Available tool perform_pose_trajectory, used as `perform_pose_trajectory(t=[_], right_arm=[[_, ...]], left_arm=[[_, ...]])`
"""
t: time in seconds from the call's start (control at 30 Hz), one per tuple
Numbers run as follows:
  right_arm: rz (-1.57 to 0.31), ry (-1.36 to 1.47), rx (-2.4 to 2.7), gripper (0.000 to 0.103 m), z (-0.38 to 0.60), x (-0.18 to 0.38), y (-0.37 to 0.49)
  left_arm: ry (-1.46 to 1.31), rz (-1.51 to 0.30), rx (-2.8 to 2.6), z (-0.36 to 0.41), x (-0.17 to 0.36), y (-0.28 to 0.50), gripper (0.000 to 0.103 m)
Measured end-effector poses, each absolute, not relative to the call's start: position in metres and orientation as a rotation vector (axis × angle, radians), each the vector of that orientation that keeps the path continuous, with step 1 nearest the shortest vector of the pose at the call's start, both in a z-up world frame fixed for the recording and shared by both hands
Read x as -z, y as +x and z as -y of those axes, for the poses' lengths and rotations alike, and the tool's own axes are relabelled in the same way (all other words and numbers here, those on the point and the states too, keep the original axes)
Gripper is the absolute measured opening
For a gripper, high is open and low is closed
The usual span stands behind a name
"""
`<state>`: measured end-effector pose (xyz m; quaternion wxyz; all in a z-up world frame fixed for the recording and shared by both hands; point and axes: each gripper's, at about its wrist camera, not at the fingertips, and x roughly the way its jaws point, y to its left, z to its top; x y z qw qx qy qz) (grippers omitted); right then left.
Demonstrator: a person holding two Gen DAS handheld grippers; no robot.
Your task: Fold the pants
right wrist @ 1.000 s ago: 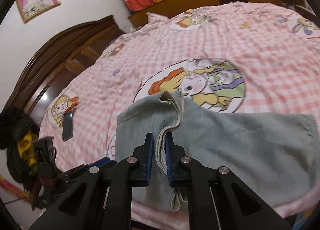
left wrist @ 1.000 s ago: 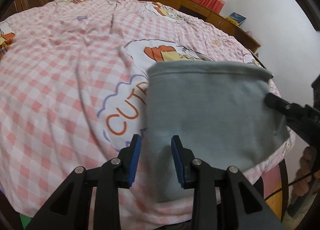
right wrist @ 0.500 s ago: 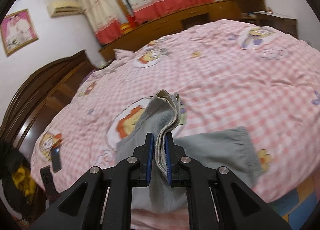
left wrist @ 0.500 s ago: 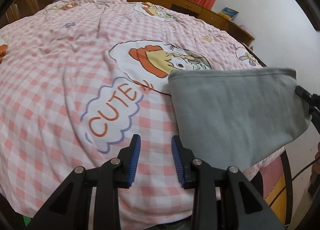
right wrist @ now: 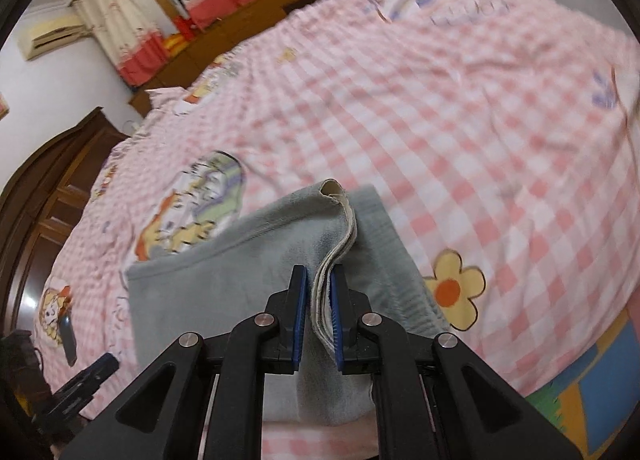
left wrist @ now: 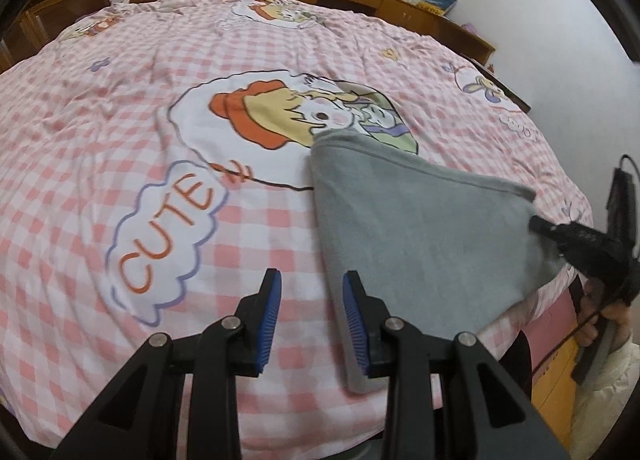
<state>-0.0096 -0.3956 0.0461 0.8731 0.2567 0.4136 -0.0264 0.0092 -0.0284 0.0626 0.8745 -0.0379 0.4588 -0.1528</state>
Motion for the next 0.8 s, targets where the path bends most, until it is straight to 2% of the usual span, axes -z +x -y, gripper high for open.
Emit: perform_pose_trajectory(t=[0.17, 0.3, 0.4, 0.47, 0.53, 0.63, 0.8], right_arm=[[-0.879, 0.493, 0.062, 0.013, 0.403, -0.018, -0.002], [-0.886, 0.417, 0.064, 0.014, 0.396, -0.019, -0.002], [-0.890, 0.423, 0.065, 0.025, 0.398, -0.034, -0.006], [-0.852, 0.401, 0.074, 0.050, 0.400, -0.047, -0.009], [-0.811, 0.358, 0.084, 0.064, 0.400, -0.055, -0.008], [-0.840, 0.300, 0.081, 0.065, 0.396, -0.047, 0.006], [-0.918, 0.300, 0.056, 0.065, 0.399, -0.015, 0.030]], left_arm=[[-0.062, -0.977, 0.332, 0.041, -0.049, 0.020, 0.033], [-0.063, -1.004, 0.338, 0.044, -0.038, 0.032, 0.033], [-0.079, -0.994, 0.349, 0.043, -0.041, 0.045, 0.033], [-0.094, -0.990, 0.351, 0.043, -0.044, 0.055, 0.033], [-0.107, -0.991, 0.354, 0.044, -0.044, 0.066, 0.033], [-0.115, -0.986, 0.360, 0.047, -0.043, 0.082, 0.034], [-0.180, -0.998, 0.370, 0.049, -0.037, 0.104, 0.042]])
